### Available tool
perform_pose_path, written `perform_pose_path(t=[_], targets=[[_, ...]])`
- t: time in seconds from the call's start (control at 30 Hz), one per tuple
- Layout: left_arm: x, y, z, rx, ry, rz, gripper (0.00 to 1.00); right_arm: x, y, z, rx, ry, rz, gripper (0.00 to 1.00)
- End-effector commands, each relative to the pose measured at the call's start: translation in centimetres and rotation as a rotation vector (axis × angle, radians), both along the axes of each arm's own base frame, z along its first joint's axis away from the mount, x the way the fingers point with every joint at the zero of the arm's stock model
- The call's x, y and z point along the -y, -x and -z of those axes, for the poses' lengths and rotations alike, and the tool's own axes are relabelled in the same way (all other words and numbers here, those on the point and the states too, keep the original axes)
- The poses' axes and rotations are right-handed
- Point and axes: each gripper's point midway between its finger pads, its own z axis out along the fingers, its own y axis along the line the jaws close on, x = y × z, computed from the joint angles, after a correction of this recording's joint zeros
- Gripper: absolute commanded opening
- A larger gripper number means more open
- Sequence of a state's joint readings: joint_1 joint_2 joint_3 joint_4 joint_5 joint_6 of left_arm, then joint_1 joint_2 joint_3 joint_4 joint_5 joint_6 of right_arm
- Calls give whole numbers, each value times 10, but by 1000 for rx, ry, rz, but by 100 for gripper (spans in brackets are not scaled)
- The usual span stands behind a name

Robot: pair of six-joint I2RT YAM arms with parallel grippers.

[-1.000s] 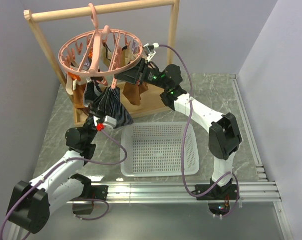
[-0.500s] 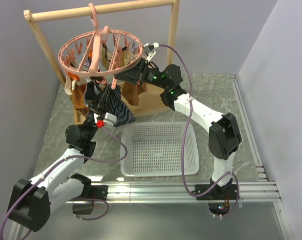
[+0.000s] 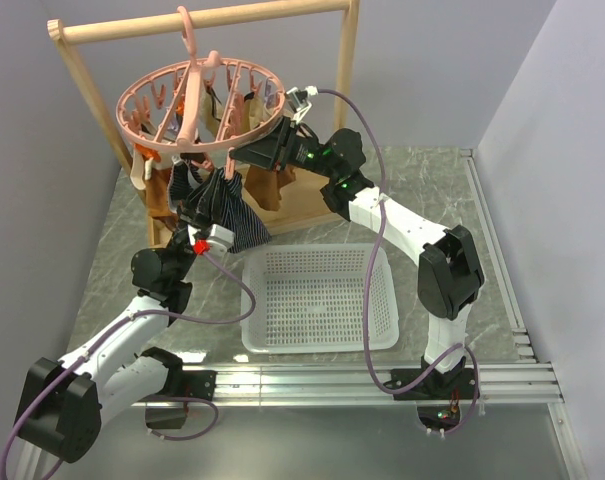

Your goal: Clip the underwear to the hanger

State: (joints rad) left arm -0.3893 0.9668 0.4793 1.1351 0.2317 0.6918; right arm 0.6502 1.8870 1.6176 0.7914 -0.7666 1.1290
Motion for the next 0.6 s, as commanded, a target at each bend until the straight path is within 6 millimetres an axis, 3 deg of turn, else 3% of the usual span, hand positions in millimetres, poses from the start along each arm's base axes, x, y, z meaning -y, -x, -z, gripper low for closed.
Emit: perform_pose_path(t=[0.0, 0.07, 0.43, 0.57], targets=[[-1, 6, -25, 59, 27, 18, 1, -4, 21, -15, 64, -16, -71, 36], [0, 6, -26, 59, 27, 21, 1, -3, 20, -14, 61, -15, -68, 42], [0, 6, -26, 61, 27, 21, 1, -3, 21, -15, 66, -13, -67, 52], [1, 5, -22, 46, 20, 18, 1, -3, 19, -13, 64, -4, -58, 62]])
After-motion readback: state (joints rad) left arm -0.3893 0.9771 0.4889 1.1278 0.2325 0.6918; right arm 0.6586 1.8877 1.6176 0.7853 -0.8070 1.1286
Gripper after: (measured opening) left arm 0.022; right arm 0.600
